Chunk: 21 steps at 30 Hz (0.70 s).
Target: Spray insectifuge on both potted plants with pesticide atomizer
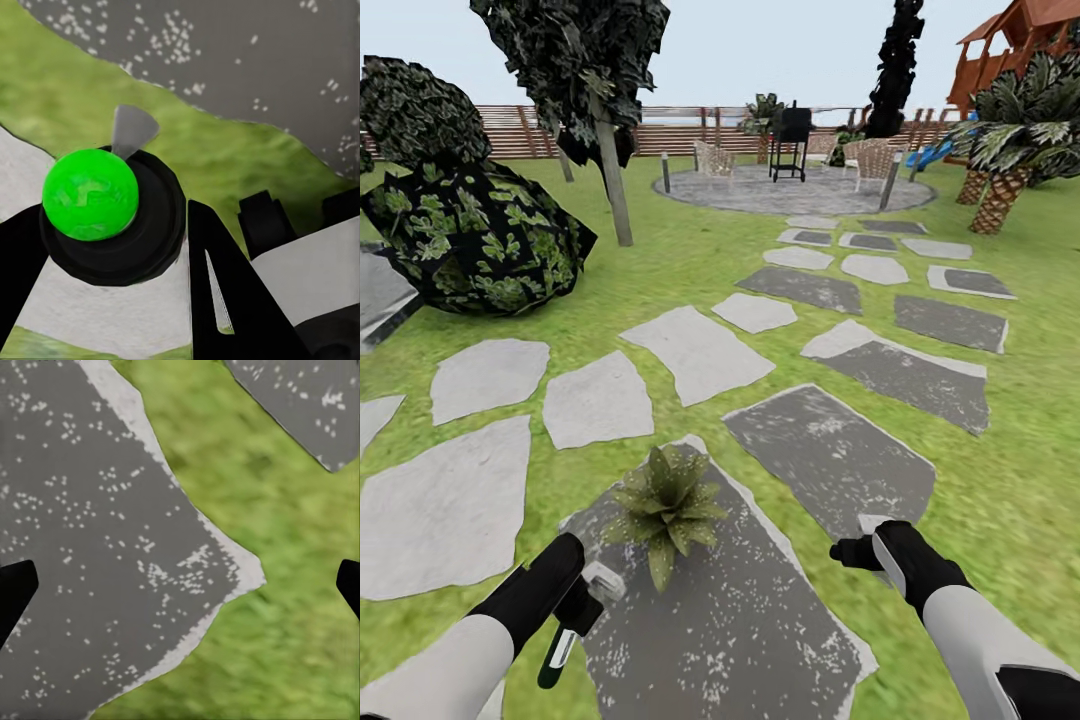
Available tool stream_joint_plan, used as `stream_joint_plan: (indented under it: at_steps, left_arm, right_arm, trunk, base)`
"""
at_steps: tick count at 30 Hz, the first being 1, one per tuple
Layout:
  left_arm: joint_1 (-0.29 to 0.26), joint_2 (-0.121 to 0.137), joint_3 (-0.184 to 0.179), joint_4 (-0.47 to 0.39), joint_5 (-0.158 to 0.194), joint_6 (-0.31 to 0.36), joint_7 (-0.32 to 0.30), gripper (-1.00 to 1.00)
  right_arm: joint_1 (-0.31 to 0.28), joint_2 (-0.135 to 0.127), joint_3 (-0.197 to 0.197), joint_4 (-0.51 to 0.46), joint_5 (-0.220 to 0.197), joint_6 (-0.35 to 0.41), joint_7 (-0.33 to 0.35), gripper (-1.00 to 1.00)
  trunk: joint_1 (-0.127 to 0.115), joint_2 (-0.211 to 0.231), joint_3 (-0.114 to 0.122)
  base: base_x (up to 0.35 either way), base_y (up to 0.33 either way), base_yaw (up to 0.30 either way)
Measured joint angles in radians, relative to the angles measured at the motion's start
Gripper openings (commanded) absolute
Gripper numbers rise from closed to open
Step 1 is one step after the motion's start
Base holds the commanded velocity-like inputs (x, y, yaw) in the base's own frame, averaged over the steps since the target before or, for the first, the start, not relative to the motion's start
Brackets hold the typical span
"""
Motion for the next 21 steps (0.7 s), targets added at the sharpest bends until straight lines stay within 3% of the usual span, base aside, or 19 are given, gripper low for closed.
stream_joint_plan:
  at_steps: [13, 21]
  left_arm:
    - [0.0, 0.0, 0.0, 0.0, 0.0, 0.0, 0.0, -1.0]
    - [0.0, 0.0, 0.0, 0.0, 0.0, -0.001, 0.0, -1.0]
  right_arm:
    - [0.0, 0.0, -0.001, -0.002, -0.001, 0.0, 0.0, 1.0]
    - [0.0, 0.0, -0.001, -0.002, -0.002, 0.001, 0.0, 1.0]
  trunk:
    - [0.0, 0.0, 0.011]
    - [0.0, 0.0, 0.022]
  base:
    - [0.0, -0.026, 0.205]
    - [-0.084, -0.232, 0.114]
